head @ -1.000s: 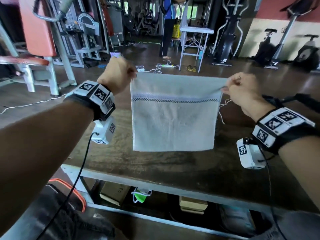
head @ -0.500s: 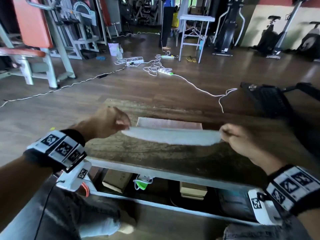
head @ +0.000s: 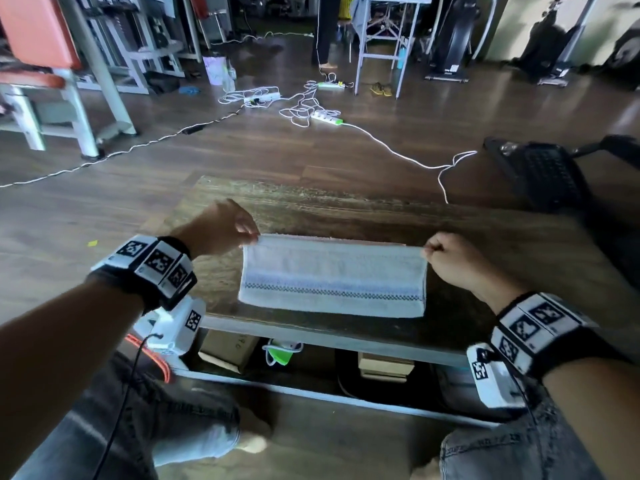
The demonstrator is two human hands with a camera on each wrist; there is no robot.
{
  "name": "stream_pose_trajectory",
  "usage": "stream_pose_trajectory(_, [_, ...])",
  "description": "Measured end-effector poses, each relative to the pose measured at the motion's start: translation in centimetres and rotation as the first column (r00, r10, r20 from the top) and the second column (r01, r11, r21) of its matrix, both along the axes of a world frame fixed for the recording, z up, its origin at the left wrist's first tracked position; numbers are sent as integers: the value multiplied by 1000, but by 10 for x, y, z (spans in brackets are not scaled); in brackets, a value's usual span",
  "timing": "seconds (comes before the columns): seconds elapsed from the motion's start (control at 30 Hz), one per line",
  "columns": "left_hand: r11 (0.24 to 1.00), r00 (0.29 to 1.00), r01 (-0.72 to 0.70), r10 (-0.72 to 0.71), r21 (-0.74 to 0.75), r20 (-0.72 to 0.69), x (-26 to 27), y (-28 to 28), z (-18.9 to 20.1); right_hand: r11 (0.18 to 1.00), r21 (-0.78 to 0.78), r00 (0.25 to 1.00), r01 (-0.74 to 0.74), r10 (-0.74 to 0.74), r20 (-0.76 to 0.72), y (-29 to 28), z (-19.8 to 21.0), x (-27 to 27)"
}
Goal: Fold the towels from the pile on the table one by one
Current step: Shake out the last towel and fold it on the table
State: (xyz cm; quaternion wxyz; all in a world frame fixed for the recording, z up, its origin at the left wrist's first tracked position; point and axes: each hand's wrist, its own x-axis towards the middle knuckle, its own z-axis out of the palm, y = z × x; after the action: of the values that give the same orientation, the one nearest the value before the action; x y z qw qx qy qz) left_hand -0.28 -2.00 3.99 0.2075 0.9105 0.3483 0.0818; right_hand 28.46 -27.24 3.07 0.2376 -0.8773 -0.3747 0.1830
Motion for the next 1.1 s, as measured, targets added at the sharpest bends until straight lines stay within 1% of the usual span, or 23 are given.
stream_pose_trajectory(0.1, [997, 996, -82, 82, 4, 46, 18, 16, -14, 1000, -7, 999, 28, -28, 19, 20, -7, 12])
stream_pose_trajectory(0.2, [993, 993, -111, 109, 31, 43, 32, 30, -31, 998, -27, 998, 60, -60, 19, 40, -16, 25])
stream_pose_trajectory(0.37, [992, 993, -121, 120, 43, 17, 49, 44, -52, 996, -39, 995, 83, -85, -50, 66, -38, 42])
stream_pose_trajectory(0.5, [993, 992, -120, 120, 24, -31, 57, 51, -66, 994, -48, 994, 98, -100, -32, 75, -56, 52])
stream_pose_trajectory(0.63, [994, 992, -111, 110, -6, -57, 58, 51, -78, 998, -19, 999, 53, -53, -3, 74, -69, 57])
stream_pose_trajectory(0.73, [994, 992, -105, 105, 12, -73, 56, 52, -82, 1000, -1, 998, -21, 21, 55, 71, -76, 61])
stream_pose_trajectory(0.87, [996, 992, -83, 85, 28, -98, 52, 50, -74, 1000, -2, 996, -25, 25, 88, 68, -74, 59])
stream_pose_trajectory(0.93, [996, 994, -80, 83, 45, -75, 52, 45, -61, 999, 36, 994, -14, 10, 105, 65, -66, 56])
stream_pose_trajectory(1.0, [992, 994, -105, 105, 69, 3, 52, 40, -42, 992, 128, 994, 15, -29, 102, 61, -54, 54])
stream_pose_trajectory(1.1, [978, 978, -134, 104, 161, 182, 45, 28, -9, 947, 315, 989, 58, -98, 113, 52, -32, 56])
